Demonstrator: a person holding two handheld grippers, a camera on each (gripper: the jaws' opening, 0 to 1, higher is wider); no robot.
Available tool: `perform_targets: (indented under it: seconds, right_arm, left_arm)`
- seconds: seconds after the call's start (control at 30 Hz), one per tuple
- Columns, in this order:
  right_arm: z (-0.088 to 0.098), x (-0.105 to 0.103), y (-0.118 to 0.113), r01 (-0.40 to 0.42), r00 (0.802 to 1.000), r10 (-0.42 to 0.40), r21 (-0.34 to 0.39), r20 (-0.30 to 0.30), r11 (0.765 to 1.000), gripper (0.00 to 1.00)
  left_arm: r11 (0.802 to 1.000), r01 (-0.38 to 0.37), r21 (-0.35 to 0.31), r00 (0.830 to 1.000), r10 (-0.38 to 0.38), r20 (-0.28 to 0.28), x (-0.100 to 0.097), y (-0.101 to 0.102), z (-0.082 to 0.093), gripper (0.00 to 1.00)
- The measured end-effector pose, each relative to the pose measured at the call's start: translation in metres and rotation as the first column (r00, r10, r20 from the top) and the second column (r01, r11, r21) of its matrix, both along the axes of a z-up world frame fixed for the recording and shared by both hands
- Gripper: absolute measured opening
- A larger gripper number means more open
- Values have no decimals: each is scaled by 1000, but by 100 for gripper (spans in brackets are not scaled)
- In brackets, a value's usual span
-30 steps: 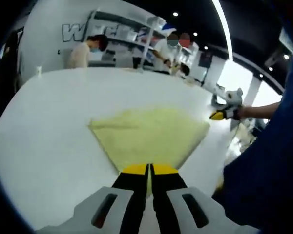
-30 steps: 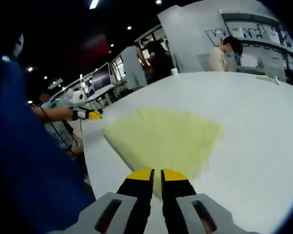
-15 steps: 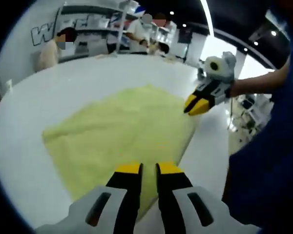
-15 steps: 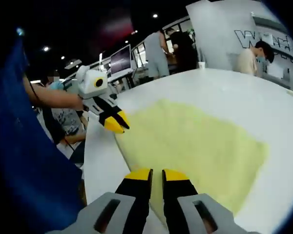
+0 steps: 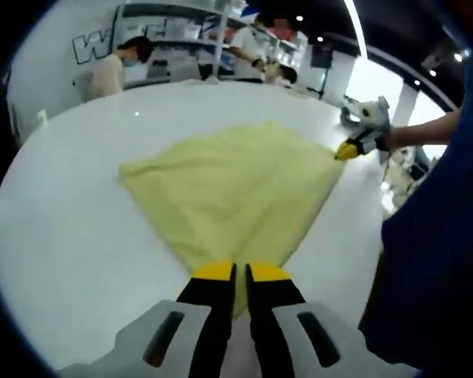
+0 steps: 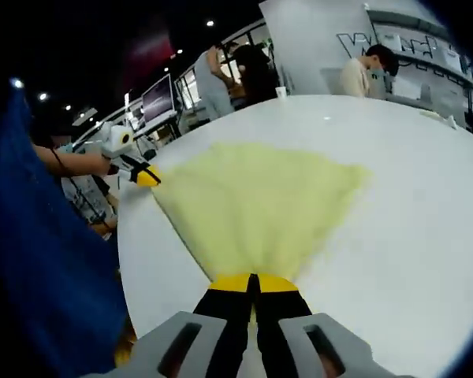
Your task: Fold the garment on the visible template until the final outline fits inside the template.
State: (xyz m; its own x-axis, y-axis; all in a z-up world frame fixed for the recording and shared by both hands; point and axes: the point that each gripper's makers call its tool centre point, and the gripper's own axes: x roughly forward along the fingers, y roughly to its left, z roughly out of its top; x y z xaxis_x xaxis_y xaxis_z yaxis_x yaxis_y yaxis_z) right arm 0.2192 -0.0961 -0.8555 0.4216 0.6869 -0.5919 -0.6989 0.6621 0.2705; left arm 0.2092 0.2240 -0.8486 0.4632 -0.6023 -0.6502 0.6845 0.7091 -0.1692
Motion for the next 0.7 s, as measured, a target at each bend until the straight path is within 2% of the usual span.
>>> perform_targets:
  seconds: [0.23,0.3,0.33,0.4,0.5,0.6,0.63,0.7]
  right_arm:
    - [4,-4,-8,-13,1000,13,-34,0,999,0]
    - [3,-5,-13,-9,1000,9,-38,-13,999,6]
    - [13,-11,-13,-7,999,6,-23,-35,1000,10]
    - [21,-18,-14,-7,999,6,-18,-34,1000,18]
    - [22,-29,-18,-45,999,44,-58,-23,997,18]
    - [23,-35,-20,-58,998,56,-69,-22,996,24]
    - [29,-42,-21,-64,998,63,-65,-25,996,25]
    - [32,-47,-22,-68,997,67,-57,-27,996,27]
  left_arm:
    - [1000,0,11,1000,0,-8,-4,5,3,9]
    - [1000,-7,12,1000,7,-18,-4,10,3,11]
    - [999,-17,32,999,18,-33,-8,14,7,14]
    - [999,-23,46,999,24,-27,-12,21,11,21]
    - [998,-28,60,999,30,-24,-20,32,19,28]
    - [997,-27,76,999,29,-23,-27,34,26,35]
    - [995,-28,94,999,30,-23,-30,45,27,38]
    - [994,-32,100,999,35,-24,-35,47,31,44]
